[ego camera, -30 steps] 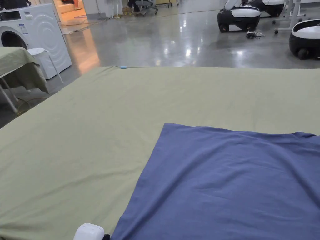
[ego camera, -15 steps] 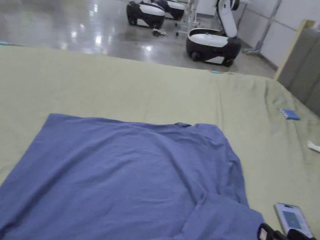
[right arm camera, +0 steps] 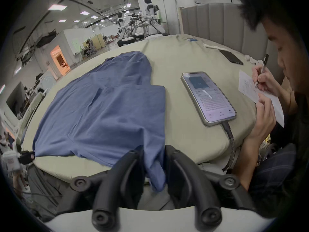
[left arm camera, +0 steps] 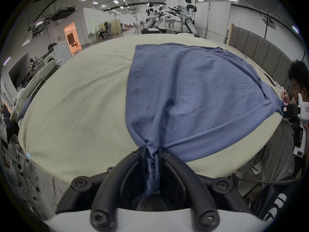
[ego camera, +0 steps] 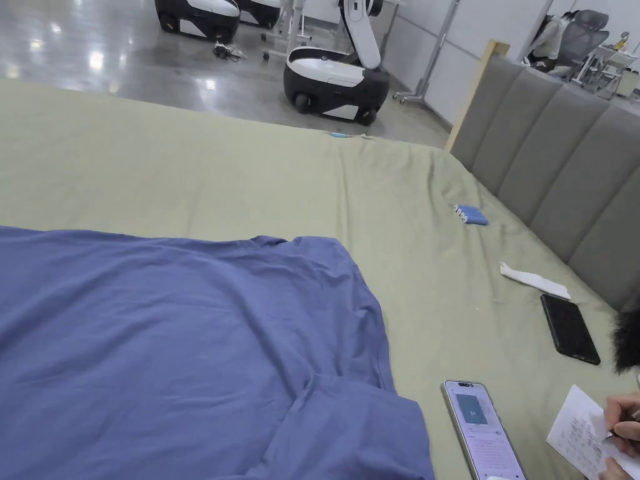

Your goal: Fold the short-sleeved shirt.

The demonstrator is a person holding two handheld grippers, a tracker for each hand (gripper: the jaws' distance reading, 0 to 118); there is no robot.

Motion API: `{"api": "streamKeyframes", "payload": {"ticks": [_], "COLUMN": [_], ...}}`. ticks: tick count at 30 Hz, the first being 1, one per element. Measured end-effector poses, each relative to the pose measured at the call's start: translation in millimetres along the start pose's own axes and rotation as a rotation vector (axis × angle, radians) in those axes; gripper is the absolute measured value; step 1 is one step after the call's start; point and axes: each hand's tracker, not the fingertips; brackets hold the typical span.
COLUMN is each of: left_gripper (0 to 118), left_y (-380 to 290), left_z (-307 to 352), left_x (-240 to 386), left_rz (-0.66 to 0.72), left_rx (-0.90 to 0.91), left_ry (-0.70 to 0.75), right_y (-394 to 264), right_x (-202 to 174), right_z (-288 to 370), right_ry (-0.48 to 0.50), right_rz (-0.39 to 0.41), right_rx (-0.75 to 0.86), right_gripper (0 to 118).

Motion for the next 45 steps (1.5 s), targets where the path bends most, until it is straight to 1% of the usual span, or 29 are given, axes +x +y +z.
{"api": "streamKeyframes", "payload": {"ticks": [1,2,4,5,6,8,10,11,13,14,15,18,21,22,23,24,26,27,28,29,30,31,32,34,37,40,41,43,45], "left_gripper": [15,15,15,14,11,11,10,10,10,10,10,9,9,9,9,9,9,9,11,21,36,48,59,60,60,62,62,63,62], "left_y": [-0.4,-1.0,-3.0,-7.6,-10.2,1.4,25.5,29.3,63.0,78.9,98.8,146.8,181.5,186.9,194.5,196.9,199.9,201.7,201.8,201.0,200.9,200.1,197.8,190.6,178.9,159.3,152.1,144.0,135.5], "left_z": [0.6,1.4,3.2,10.7,17.2,30.9,42.2,27.7,17.9,10.7,2.8,-33.2,-74.9,-85.8,-98.3,-108.4,-121.8,-125.6,-128.2,-128.8,-126.1,-121.0,-110.1,-83.0,-31.4,19.0,32.9,58.4,77.5], "left_x": [0.6,1.3,3.4,6.7,9.3,8.1,2.0,-19.6,-25.0,-28.0,-30.2,-43.2,-50.2,-52.1,-52.6,-54.3,-55.8,-55.6,-54.4,-53.6,-53.8,-55.1,-54.6,-53.8,-44.3,-32.7,-31.0,-21.9,-15.7], "left_rz": [0.001,0.001,-0.005,-0.040,-0.060,-0.008,0.057,0.054,0.022,0.022,0.032,0.077,0.106,0.114,0.140,0.172,0.199,0.197,0.191,0.182,0.166,0.148,0.142,0.128,0.130,0.192,0.222,0.267,0.265], "left_rx": [0.000,0.002,0.019,0.090,0.105,0.158,0.244,0.305,0.346,0.349,0.360,0.349,0.268,0.279,0.227,0.215,0.209,0.212,0.206,0.217,0.233,0.261,0.299,0.390,0.525,0.683,0.743,0.783,0.783], "left_ry": [0.000,0.001,0.008,0.022,0.026,-0.010,-0.074,-0.091,-0.047,-0.048,-0.062,-0.083,-0.068,-0.080,-0.097,-0.099,-0.114,-0.123,-0.104,-0.107,-0.106,-0.105,-0.111,-0.166,-0.185,-0.282,-0.325,-0.329,-0.336], "right_y": [1.2,0.3,-0.1,0.5,1.8,12.6,33.2,45.8,78.4,94.3,110.7,160.3,196.2,205.9,211.4,214.0,217.7,217.1,215.9,214.7,212.4,210.5,207.7,199.9,185.6,163.8,155.9,141.8,130.1], "right_x": [-1.9,-3.9,-6.7,-7.9,-9.8,-9.9,-14.2,-14.9,-20.4,-24.8,-27.4,-39.4,-50.0,-52.7,-54.3,-55.1,-53.6,-54.1,-54.8,-54.6,-52.8,-52.7,-52.3,-51.0,-55.3,-61.2,-64.2,-72.2,-79.0], "right_z": [1.4,2.8,7.5,11.0,15.3,25.9,29.9,25.6,9.2,-0.3,-12.0,-51.0,-96.4,-111.8,-125.4,-136.5,-154.4,-160.4,-165.4,-168.4,-165.7,-161.8,-154.7,-130.4,-89.4,-43.8,-29.4,-3.9,17.3], "right_ry": [0.017,0.026,0.004,0.006,0.005,0.018,0.067,0.093,0.119,0.132,0.133,0.162,0.145,0.140,0.132,0.129,0.170,0.158,0.146,0.144,0.135,0.128,0.125,0.155,0.180,0.236,0.244,0.231,0.245], "right_rz": [0.002,0.007,0.028,0.034,0.041,0.046,0.045,0.053,0.082,0.097,0.102,0.107,0.118,0.111,0.107,0.077,0.000,-0.023,-0.016,-0.019,-0.017,-0.007,0.002,0.017,0.049,0.088,0.111,0.144,0.174], "right_rx": [0.002,0.010,0.040,0.054,0.075,0.147,0.212,0.225,0.259,0.290,0.283,0.283,0.223,0.185,0.155,0.134,0.091,0.088,0.083,0.075,0.083,0.091,0.111,0.179,0.272,0.380,0.421,0.485,0.534], "right_gripper": [14,6,6,6,6,6,6,6,6,6,6,6,6,6,6,6,6,6,9,29,51,67,73,72,72,73,76,76,76]}}
